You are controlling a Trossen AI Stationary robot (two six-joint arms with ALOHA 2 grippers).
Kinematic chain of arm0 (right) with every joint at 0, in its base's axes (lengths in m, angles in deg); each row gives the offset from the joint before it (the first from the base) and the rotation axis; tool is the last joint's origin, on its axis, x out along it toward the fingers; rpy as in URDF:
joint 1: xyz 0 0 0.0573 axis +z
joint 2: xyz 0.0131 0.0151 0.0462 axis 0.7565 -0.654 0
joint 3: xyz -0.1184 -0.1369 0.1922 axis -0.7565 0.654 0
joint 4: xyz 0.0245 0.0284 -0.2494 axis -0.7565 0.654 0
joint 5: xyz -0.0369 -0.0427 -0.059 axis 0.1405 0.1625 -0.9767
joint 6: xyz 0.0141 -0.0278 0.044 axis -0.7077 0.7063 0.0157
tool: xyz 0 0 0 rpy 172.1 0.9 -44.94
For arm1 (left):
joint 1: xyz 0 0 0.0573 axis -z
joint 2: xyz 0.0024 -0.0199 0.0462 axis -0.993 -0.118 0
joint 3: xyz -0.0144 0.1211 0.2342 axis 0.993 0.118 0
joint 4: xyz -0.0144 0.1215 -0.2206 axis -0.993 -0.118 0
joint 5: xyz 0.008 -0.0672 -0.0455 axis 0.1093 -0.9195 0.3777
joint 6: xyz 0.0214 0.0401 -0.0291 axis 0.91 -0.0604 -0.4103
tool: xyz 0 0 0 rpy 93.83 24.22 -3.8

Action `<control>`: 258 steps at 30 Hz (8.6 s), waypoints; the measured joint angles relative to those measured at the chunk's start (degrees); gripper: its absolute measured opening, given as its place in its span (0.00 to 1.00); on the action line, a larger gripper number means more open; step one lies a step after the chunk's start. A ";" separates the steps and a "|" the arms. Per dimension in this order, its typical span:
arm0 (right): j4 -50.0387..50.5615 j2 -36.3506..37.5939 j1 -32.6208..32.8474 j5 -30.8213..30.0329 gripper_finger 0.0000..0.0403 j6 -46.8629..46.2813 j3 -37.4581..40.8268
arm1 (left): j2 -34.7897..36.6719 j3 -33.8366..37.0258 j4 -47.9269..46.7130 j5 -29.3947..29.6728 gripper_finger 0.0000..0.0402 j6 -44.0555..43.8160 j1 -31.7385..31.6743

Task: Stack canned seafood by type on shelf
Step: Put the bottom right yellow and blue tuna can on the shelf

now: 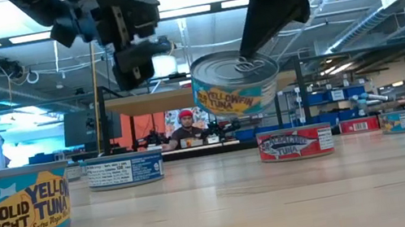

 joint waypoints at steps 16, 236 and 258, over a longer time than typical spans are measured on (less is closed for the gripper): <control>-3.08 0.00 -0.15 -1.53 0.00 0.50 0.00 | -9.49 -0.33 7.54 -0.09 0.75 -2.19 2.25; 10.00 10.32 -39.43 36.87 0.01 44.63 -21.46 | -0.91 -12.46 -20.71 51.49 0.00 27.57 -18.07; 9.96 10.32 -39.61 36.56 0.01 44.45 -21.46 | -4.54 -12.46 -21.57 60.69 0.00 21.75 -20.40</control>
